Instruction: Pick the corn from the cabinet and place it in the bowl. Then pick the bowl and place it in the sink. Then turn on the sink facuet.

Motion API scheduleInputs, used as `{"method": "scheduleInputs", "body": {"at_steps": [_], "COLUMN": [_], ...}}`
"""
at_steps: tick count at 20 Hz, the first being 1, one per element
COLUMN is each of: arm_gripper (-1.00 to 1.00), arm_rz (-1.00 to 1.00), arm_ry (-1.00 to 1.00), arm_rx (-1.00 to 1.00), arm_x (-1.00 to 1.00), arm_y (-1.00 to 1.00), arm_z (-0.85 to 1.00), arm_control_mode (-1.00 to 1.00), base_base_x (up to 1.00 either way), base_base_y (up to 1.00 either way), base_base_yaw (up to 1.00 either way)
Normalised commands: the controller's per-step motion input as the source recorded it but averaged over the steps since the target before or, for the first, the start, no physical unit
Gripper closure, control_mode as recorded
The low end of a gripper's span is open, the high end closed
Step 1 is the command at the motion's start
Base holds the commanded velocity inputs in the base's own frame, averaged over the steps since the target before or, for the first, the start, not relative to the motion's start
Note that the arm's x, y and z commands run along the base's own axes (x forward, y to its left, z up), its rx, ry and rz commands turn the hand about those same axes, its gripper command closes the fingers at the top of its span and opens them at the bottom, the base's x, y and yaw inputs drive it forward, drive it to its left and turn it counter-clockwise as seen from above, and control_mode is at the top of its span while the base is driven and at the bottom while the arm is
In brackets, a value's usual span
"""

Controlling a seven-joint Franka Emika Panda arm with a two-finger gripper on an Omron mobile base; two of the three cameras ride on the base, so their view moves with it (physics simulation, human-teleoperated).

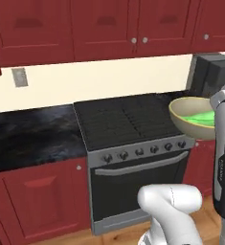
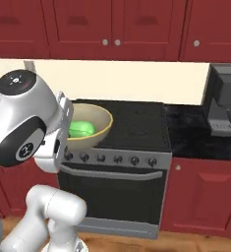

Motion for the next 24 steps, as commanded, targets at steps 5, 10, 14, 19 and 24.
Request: {"method": "scheduleInputs", "body": {"at_steps": [5, 10, 14, 19, 24], "arm_gripper": [1.0, 1.0, 1.0, 1.0, 1.0], "arm_rz": [0.0, 0.0, 0.0, 0.0, 0.0], "arm_ry": [0.0, 0.0, 0.0, 0.0, 0.0], "arm_rx": [0.0, 0.0, 0.0, 0.0, 0.0], "arm_x": [0.0, 0.0, 0.0, 0.0, 0.0], "arm_y": [0.0, 0.0, 0.0, 0.0, 0.0], "arm_z": [0.0, 0.0, 0.0, 0.0, 0.0], "arm_control_mode": [1.0, 1.0, 1.0, 1.0, 1.0], "base_base_x": [0.0, 0.0, 0.0, 0.0, 0.1], "base_base_y": [0.0, 0.0, 0.0, 0.0, 0.08], "base_base_yaw": [-0.71, -0.73, -0.73, -0.73, -0.73]}}
